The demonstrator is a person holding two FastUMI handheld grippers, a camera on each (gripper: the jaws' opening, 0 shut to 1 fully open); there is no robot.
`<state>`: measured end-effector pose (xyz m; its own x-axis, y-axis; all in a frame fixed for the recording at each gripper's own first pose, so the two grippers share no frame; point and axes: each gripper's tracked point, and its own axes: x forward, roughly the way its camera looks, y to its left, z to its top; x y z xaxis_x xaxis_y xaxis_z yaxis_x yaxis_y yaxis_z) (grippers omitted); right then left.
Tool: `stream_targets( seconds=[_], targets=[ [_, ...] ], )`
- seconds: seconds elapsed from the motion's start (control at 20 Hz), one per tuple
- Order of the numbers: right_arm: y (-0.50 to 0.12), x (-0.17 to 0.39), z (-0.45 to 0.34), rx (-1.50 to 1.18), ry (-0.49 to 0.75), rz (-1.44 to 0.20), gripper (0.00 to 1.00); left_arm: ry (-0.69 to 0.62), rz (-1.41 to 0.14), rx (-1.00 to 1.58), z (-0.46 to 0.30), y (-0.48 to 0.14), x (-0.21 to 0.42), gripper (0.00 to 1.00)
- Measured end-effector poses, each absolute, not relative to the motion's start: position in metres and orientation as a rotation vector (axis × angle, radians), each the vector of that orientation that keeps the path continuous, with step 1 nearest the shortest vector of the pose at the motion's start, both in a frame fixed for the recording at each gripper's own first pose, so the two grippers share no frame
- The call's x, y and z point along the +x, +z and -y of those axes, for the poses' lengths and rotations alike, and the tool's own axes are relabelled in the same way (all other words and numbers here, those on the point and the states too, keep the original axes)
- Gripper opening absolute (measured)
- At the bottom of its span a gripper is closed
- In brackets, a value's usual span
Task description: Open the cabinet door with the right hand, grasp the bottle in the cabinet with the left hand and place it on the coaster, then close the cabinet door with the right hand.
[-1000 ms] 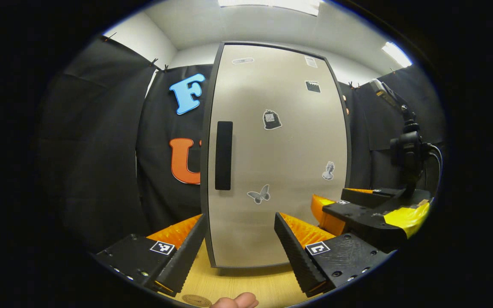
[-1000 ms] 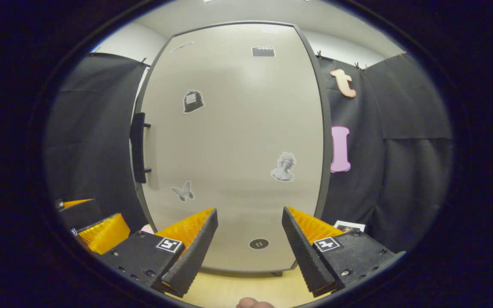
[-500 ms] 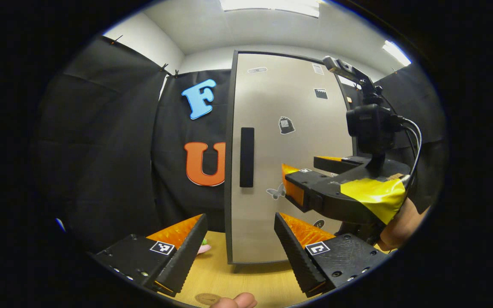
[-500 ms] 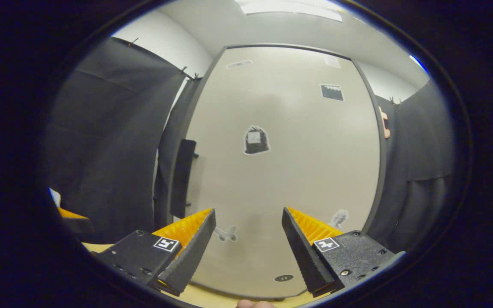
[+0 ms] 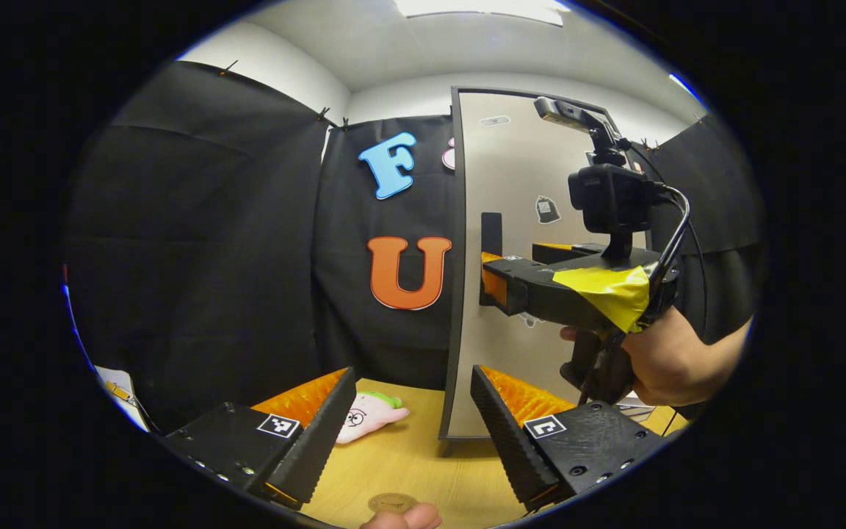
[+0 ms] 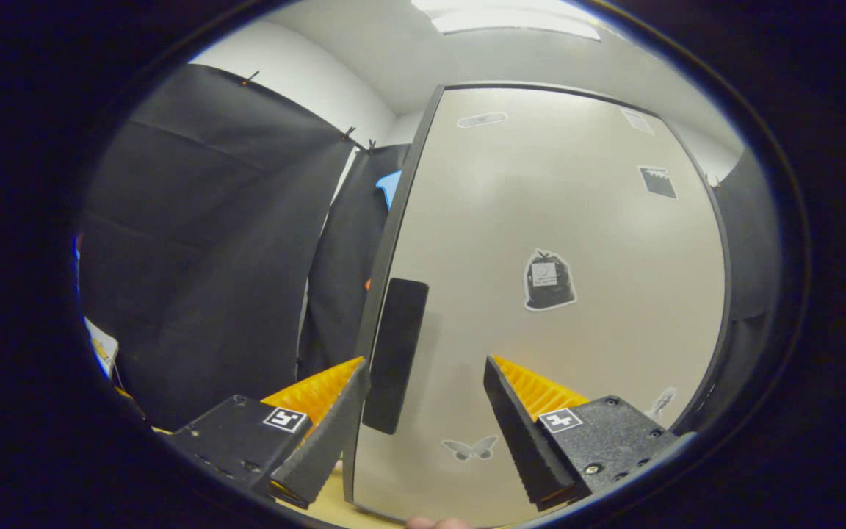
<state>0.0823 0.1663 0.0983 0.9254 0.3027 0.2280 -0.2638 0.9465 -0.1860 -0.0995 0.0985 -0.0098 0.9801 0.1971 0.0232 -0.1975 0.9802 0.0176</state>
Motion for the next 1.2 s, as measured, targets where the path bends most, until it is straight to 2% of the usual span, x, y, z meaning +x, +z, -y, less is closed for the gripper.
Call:
stream_targets(
  seconds=[0.3,0.4,0.5,0.6,0.65,1.2],
  targets=[
    [0.082,0.095,-0.191,-0.185,0.301,0.196,0.99,0.207,0.006,0.026,-0.102,-0.015,-0.101,0.95],
    [0.079,0.102,-0.189,-0.177,0.280,0.179,0.94,0.209,0.001,0.025,-0.104,-0.016,-0.102,0.95],
    [0.068,0.107,-0.187,-0.158,0.273,0.103,0.86,0.214,0.003,0.021,-0.107,-0.017,-0.106,0.95],
    [0.063,0.108,-0.195,-0.100,0.315,0.056,0.56,0.225,-0.004,0.016,-0.110,-0.024,-0.110,0.95],
    [0.064,0.104,-0.194,-0.095,0.313,0.043,0.37,0.230,-0.015,0.010,-0.112,-0.028,-0.110,0.95],
    [0.058,0.092,-0.194,-0.138,0.491,-0.016,0.19,0.236,-0.065,-0.056,-0.123,-0.038,-0.107,0.95]
  ],
)
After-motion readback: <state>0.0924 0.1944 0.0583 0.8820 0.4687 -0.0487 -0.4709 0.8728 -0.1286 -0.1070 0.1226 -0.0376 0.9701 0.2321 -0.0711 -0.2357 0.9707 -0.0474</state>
